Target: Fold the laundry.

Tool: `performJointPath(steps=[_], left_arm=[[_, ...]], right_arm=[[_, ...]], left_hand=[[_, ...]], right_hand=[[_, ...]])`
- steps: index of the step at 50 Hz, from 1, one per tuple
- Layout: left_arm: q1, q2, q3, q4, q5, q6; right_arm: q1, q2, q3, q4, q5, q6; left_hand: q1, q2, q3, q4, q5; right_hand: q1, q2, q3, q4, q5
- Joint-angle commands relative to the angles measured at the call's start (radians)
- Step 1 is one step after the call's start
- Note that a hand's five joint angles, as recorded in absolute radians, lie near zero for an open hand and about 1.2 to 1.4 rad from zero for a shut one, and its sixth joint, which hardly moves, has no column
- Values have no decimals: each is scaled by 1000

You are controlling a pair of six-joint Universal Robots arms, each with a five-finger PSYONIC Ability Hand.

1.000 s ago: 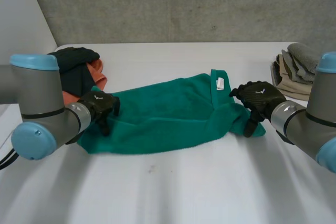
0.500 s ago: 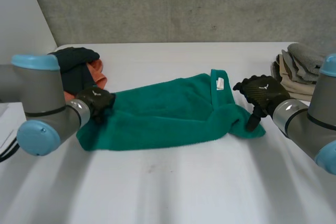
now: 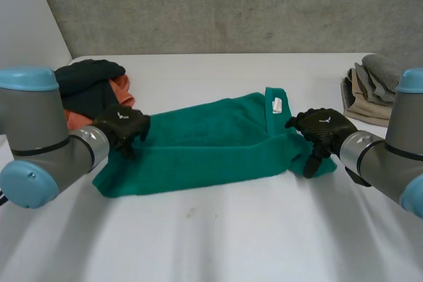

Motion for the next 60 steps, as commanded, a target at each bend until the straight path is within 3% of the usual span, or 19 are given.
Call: performJointPath(steps=[1,10,20,24,26,27,35,39,45,53,59,60], left_arm=[[18,-64,43,8,-28,-3],[18,-66,47,3,-85,-37],[10,-104,40,37,-134,-2],[8,-118,42,38,-160,43],[5,-110,42,40,-168,60],[4,-104,40,41,-170,61],[-16,40,25,126,-194,43],[-8,109,27,134,-179,24],[-8,250,-12,63,-66,-55],[-15,410,-75,98,2,-160],[-25,491,-118,166,11,-198],[-24,494,-122,170,13,-198]], right_arm=[[-5,-2,12,-7,1,-8],[-11,-18,30,-24,1,-8],[0,-9,49,-41,9,-21],[3,-12,53,-51,18,-31],[4,-14,52,-57,27,-37],[6,-17,49,-59,30,-40],[10,-23,-29,-33,40,-41],[7,-18,-89,19,32,-29],[-13,6,-178,105,-6,-12],[-14,164,-321,263,-40,17],[-4,264,-373,298,-31,31],[-4,277,-378,301,-28,31]], left_hand=[[-158,-225,-240,-236,-237],[-94,-161,-175,-172,-172],[32,-35,-49,-46,-46],[264,197,182,185,185],[630,563,548,552,551],[680,613,599,602,602],[681,614,599,603,602],[681,614,599,603,602],[681,614,599,603,602],[681,614,599,603,602],[681,614,599,603,602],[681,614,599,603,602]], right_hand=[[-3,15,19,12,41],[-6,12,16,9,38],[-5,12,16,9,38],[-3,15,19,12,40],[-3,15,19,12,41],[-5,12,16,9,38],[-6,12,16,9,38],[-11,7,10,3,32],[-14,4,7,0,29],[21,39,42,35,64],[279,297,300,293,322],[532,550,554,547,575]])
